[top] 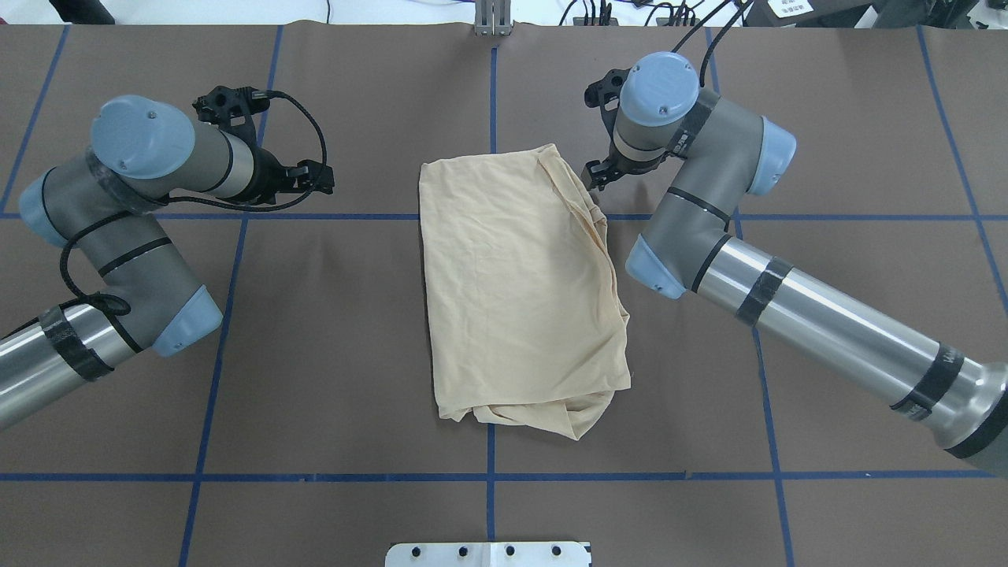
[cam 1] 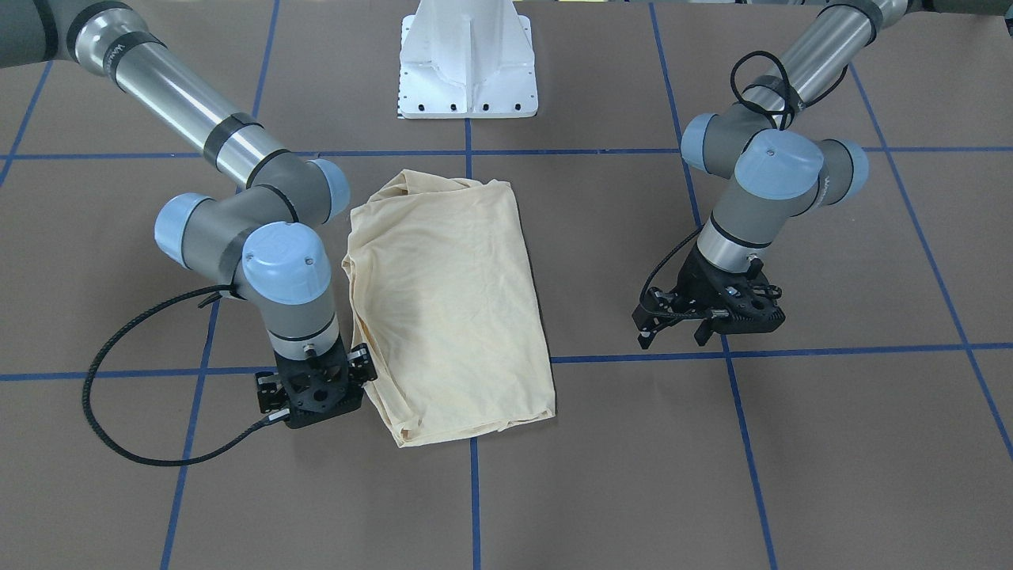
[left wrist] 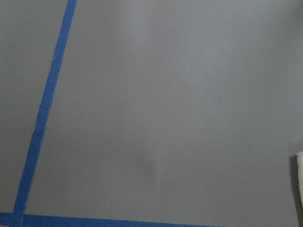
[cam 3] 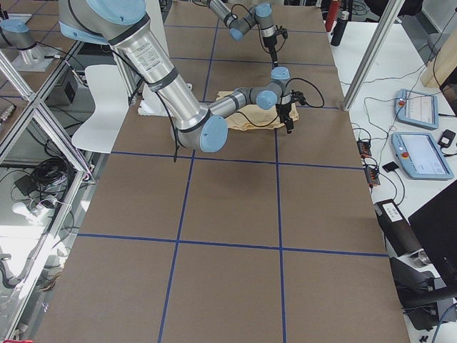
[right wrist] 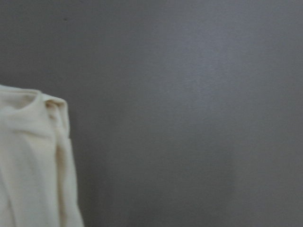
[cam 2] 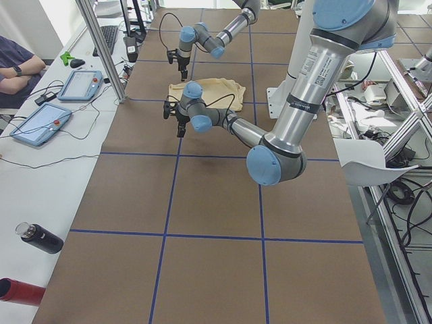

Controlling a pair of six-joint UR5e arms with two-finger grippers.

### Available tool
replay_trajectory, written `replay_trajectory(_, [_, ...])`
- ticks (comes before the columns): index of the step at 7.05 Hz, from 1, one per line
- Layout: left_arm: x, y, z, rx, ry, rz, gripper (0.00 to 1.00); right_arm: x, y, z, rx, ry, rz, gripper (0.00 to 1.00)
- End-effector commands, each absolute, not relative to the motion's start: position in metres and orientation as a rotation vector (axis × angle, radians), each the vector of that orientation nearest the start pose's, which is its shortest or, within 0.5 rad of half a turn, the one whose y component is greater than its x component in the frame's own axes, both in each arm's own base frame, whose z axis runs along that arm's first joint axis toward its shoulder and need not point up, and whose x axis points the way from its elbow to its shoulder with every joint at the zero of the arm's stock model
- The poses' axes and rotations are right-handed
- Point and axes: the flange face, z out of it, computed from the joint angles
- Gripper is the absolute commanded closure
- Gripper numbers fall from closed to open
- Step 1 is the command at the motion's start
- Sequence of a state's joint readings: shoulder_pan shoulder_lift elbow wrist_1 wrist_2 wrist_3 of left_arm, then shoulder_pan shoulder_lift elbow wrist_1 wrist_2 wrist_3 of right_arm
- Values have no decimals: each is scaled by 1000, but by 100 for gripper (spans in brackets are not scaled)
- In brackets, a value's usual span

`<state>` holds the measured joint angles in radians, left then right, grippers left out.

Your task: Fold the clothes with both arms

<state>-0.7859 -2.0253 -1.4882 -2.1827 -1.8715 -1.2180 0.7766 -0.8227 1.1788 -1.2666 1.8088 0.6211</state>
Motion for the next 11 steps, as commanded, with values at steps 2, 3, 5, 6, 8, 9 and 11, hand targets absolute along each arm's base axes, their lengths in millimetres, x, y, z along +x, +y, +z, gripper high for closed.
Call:
replay_trajectory(2, [411, -558, 367, 299, 980, -245, 0, -444, -659, 355, 345, -640, -287, 0])
replay_trajectory(3, [411, -557, 367, 299, 980, -243, 0, -454, -661, 332, 358, -659, -277, 0])
replay_trajectory(5, [411, -558, 367, 299, 980, -241, 0, -487, -660, 280, 383, -694, -265, 0])
replay_trajectory(6, [411, -558, 368, 300, 978, -243, 0, -504, -652, 264, 401, -695, -271, 0])
replay_trajectory(8, [411, -558, 370, 297, 976, -243, 0, -541, -639, 255, 421, -655, -267, 0])
replay_trajectory(9, [412, -558, 370, 296, 975, -243, 0, -554, -634, 262, 435, -636, -271, 0])
replay_trajectory(11, [412, -558, 369, 296, 976, -244, 0, -566, -628, 277, 414, -626, -266, 0])
